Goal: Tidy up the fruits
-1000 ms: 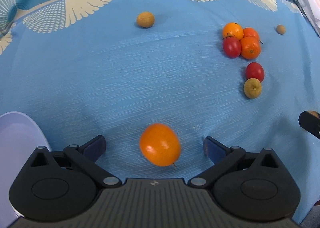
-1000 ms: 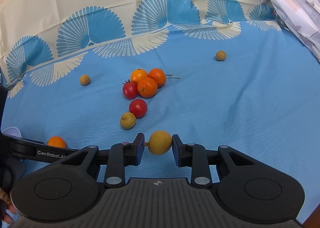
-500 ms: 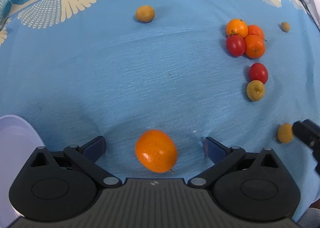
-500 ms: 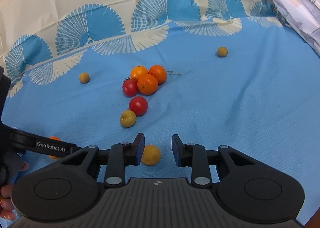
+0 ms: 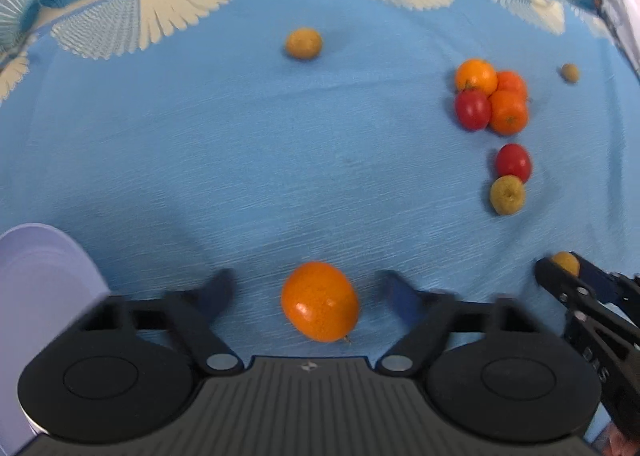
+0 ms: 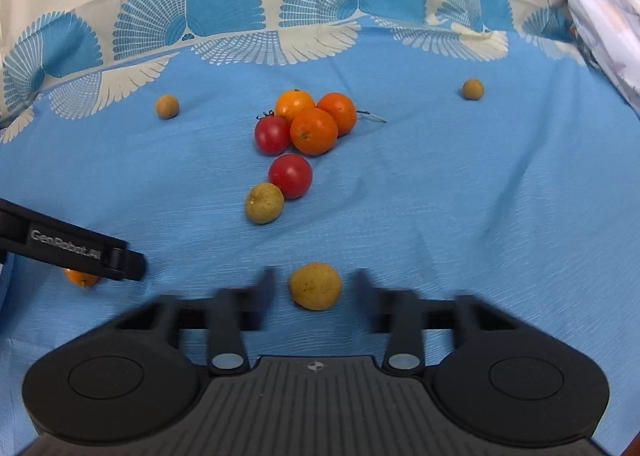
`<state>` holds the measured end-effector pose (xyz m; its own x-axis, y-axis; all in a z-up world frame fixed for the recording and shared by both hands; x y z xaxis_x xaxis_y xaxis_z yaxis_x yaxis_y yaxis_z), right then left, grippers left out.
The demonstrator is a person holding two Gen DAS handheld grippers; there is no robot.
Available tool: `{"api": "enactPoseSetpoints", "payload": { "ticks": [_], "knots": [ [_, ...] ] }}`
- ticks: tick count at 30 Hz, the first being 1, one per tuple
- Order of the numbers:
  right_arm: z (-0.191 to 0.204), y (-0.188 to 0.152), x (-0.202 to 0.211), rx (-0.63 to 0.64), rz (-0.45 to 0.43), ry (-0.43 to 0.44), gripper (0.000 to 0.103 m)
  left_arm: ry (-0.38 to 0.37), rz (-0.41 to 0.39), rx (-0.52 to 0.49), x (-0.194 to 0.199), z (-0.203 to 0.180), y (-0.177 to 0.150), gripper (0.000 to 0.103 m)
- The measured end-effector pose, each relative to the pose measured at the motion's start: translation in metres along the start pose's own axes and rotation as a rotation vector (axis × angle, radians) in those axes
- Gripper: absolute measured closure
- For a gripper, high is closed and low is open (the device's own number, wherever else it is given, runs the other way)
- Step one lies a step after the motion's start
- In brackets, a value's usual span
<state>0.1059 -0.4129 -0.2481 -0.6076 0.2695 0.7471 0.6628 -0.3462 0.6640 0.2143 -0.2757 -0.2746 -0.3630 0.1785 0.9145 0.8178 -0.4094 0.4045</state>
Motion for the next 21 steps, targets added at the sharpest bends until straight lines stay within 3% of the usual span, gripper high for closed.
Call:
{"api": "enactPoseSetpoints", "payload": {
  "ticks": [1, 2, 11, 21],
  "knots": [
    [-0.001, 0.001, 0.0, -0.009, -0.002, 0.006, 0.074, -0.011, -0.004, -0.008, 0.004, -0.001, -0.001, 0.059],
    [-0.002, 0.0, 0.001, -0.016, -0.004, 0.01, 0.074, -0.021, -0.003, -0.01, 0.007, -0.002, -0.003, 0.062],
    [-0.001, 0.013, 0.019, -0.011, -0.069, 0.016, 0.074, 0.005, -0.057, 0.003, 0.038, 0.005, -0.008, 0.062],
    [0.045, 0.028, 0.092, 0.022, -0.118, 0.138, 0.074, 0.051, -0.145, 0.089, 0.14, 0.039, -0.022, 0.062]
  ]
}}
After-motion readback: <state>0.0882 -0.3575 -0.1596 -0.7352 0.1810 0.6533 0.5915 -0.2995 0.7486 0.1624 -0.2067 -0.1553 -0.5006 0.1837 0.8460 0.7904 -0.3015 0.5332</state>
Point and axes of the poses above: each gripper's, at about its wrist camera, not at the fingertips, and x roughly against the way its jaws point, z to its left, y to its top, the point moved 10 cm from there along -x, roughly the way its jaws point, and after that the axes turned 2 degrees about x, right-handed, at the moved point
